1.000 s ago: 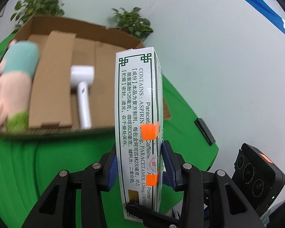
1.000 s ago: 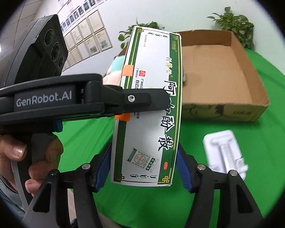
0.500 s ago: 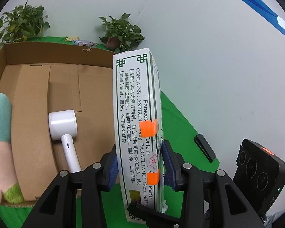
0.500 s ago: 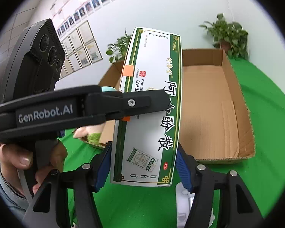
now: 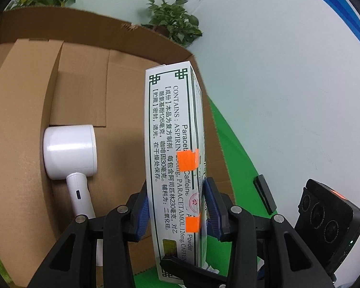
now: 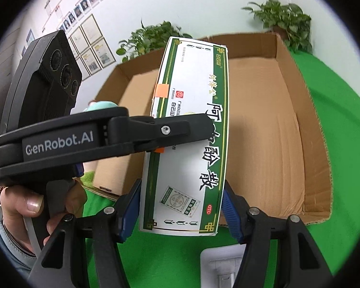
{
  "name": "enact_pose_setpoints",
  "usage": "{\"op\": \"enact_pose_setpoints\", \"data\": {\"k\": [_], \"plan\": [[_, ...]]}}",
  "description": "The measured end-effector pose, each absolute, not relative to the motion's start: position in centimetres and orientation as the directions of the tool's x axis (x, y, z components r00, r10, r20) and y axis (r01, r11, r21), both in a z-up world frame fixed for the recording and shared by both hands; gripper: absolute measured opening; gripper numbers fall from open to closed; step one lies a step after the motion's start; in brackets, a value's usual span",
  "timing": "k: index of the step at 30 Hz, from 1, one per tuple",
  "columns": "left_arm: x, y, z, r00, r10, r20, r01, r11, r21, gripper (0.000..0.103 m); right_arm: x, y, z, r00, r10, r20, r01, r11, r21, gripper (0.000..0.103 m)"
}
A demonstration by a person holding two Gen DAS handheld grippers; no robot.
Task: Organize objects
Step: 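Lift the medicine box with the right gripper and lower it beside the fan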
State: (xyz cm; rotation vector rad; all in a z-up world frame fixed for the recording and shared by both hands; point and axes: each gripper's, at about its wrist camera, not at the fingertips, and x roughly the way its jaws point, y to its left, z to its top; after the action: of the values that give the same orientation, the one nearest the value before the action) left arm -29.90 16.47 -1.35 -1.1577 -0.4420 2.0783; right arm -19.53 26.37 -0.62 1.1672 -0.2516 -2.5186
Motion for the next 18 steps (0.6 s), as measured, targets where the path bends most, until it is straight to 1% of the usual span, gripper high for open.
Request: {"op": "enact_pose_setpoints", "data": {"k": [7,13,18], "plan": [[-32.0,16.6,-3.1,-0.327,0.681,-0.655,-0.352,-0.731,-0.584,0.039,-21.7,26.6,-2.0,-0.517,-0.42,-0.746,0.25,-0.907,0.338,0.061],[-32.6,17.1,-4.6,-0.306,0.631,-0.713,-0.314,-0.774,-0.55,0.041,-22.7,27.0,-4.0,-0.463,-0.445,-0.767,0.232,-0.896,0.38,0.061],[-32.7,17.5,-5.0,-0.316,0.588,-0.745,-0.3,-0.806,-0.51,0.044,-22.9,27.2,-4.7,-0.447,-0.436,-0.781,0.216,-0.9,0.38,0.061]]}}
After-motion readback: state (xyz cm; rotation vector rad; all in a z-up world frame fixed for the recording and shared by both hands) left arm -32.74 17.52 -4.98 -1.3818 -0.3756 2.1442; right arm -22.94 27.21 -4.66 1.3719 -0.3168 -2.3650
